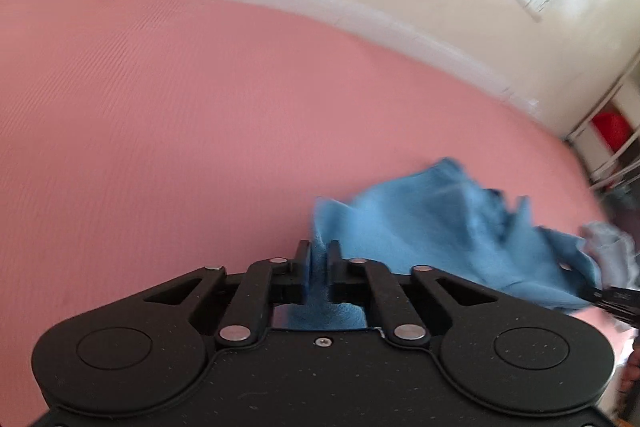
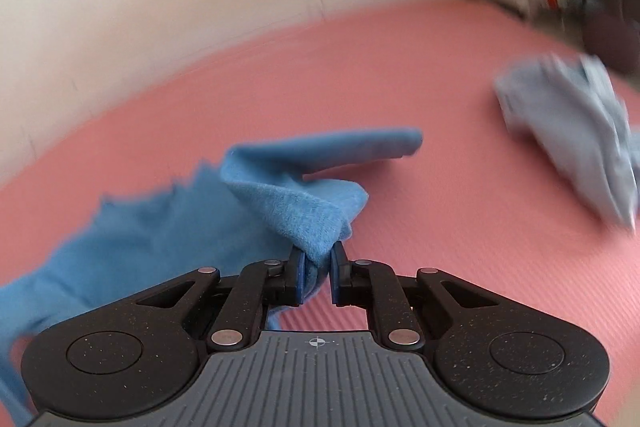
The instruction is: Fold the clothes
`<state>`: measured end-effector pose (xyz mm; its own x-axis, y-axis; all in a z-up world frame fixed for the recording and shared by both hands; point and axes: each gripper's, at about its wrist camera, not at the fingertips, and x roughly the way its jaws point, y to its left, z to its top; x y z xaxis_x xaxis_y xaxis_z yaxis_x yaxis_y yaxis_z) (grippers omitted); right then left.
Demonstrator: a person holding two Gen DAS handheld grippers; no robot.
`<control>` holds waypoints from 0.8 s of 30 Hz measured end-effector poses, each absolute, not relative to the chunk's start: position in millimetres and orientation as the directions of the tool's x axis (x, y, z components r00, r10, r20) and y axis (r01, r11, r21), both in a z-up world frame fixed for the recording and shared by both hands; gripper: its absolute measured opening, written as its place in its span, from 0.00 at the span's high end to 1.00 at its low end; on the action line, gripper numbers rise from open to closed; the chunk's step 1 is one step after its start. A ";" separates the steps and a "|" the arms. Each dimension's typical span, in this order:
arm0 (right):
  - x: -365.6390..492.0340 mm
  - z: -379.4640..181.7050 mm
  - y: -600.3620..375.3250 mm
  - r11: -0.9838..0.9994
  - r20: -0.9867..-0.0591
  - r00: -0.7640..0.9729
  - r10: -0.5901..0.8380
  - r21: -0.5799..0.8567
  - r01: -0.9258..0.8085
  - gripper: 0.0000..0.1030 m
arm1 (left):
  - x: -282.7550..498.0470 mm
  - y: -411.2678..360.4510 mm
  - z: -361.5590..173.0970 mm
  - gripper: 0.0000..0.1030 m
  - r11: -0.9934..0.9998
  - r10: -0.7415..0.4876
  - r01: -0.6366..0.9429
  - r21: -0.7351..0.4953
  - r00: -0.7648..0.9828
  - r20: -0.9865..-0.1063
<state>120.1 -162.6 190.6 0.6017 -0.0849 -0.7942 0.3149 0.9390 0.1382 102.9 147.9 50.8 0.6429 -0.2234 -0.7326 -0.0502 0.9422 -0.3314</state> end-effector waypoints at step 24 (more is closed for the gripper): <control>153.4 203.4 -153.2 0.960 -0.769 0.626 -0.132 0.058 0.274 0.56 | 111.2 112.9 56.3 0.50 0.941 -0.333 0.145 -0.305 0.543 -0.771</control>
